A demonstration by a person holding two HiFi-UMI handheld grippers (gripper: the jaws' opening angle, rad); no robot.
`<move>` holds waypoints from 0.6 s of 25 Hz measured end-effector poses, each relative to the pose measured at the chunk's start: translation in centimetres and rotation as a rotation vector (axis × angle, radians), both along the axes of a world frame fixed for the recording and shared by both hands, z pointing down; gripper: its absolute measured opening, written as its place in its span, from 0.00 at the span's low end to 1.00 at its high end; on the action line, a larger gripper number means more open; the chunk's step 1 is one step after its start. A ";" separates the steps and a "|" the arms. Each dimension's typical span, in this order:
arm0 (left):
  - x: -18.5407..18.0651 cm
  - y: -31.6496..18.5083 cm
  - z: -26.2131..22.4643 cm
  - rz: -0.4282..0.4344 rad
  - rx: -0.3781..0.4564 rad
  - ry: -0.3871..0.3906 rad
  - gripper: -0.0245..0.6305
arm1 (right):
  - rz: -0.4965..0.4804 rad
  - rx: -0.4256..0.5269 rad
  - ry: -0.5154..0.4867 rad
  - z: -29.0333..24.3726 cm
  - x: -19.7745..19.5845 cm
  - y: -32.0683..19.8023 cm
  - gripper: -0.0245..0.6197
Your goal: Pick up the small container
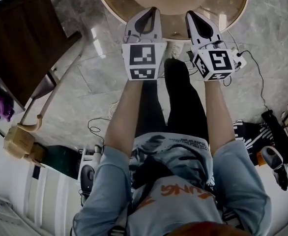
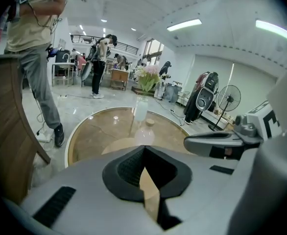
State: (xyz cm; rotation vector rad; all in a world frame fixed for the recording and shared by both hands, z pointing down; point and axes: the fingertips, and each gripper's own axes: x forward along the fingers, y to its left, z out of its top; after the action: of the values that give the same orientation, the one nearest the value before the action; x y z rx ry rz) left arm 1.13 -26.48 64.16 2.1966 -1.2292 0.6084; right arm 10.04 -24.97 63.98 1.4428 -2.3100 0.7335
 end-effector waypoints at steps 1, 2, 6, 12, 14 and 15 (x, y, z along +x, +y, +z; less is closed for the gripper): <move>-0.1 0.2 0.3 -0.001 -0.006 0.003 0.07 | -0.020 0.018 0.012 0.0 -0.2 -0.3 0.06; -0.2 0.4 0.5 0.001 -0.010 0.005 0.07 | -0.039 0.032 0.022 0.1 -0.4 -0.6 0.06; -0.9 0.5 2.0 0.000 -0.026 -0.001 0.07 | -0.076 0.049 0.042 1.7 -0.5 -2.9 0.20; -1.1 1.3 3.5 0.038 -0.054 -0.019 0.07 | -0.229 0.148 0.210 3.4 -1.9 -5.1 0.15; -1.4 0.8 3.8 0.033 -0.057 -0.020 0.07 | -0.213 0.151 0.218 4.1 -1.4 -6.5 0.15; -1.7 0.7 4.0 0.023 -0.062 -0.019 0.07 | -0.201 0.151 0.222 4.5 -1.2 -7.2 0.15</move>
State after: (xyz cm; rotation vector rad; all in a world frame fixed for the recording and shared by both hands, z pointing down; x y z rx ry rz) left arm -0.59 -25.82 68.12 2.1611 -1.1799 0.6691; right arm 8.82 -32.17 68.45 1.2557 -2.3304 0.3312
